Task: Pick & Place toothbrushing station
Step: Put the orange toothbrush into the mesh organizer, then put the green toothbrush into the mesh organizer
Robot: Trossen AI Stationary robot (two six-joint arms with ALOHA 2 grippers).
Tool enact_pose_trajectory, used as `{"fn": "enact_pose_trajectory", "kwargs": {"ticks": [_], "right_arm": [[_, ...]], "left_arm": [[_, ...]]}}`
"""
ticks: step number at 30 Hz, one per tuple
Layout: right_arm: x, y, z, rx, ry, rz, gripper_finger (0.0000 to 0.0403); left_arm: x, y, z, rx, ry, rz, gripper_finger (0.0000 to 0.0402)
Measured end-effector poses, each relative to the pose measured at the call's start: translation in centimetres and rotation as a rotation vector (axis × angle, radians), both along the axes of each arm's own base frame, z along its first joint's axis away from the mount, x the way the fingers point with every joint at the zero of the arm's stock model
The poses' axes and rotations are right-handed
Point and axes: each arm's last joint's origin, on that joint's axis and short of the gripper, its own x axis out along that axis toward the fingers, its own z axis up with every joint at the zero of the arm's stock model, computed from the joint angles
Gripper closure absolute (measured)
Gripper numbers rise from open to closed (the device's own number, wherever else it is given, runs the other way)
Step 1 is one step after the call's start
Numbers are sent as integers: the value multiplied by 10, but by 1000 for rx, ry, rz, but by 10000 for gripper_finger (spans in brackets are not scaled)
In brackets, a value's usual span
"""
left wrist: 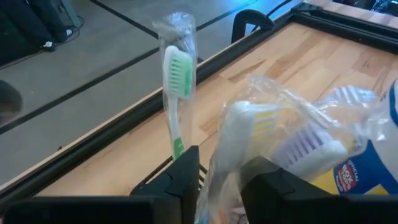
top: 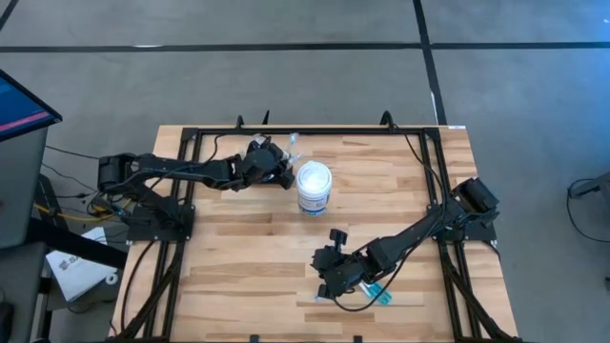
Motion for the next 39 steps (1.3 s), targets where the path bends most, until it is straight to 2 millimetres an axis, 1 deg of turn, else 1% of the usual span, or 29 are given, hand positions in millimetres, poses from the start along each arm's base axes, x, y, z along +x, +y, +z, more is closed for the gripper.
{"fn": "enact_pose_trajectory", "kwargs": {"ticks": [7,11,18,22,24,27,32,39], "right_arm": [[0,0,0,0,1,0,316],[0,0,0,-2,3,0,316],[0,0,0,-2,3,0,316],[0,0,0,-2,3,1,316],[-1,0,0,-3,5,1,316],[-1,0,-1,3,12,3,316],[-4,5,-1,4,25,17,316],[-12,11,-5,45,85,32,316]], "left_arm": [[-3,-1,6,1,-14,-4,264],[-7,-2,17,10,-53,-4,249],[-19,-10,41,29,-134,-22,247],[-22,-17,48,33,-162,-45,250],[-23,-23,52,33,-176,-65,249],[-22,-32,55,9,-194,-145,248],[-20,-55,58,-34,-213,-302,249],[-22,-92,45,-60,-177,-443,254]]}}
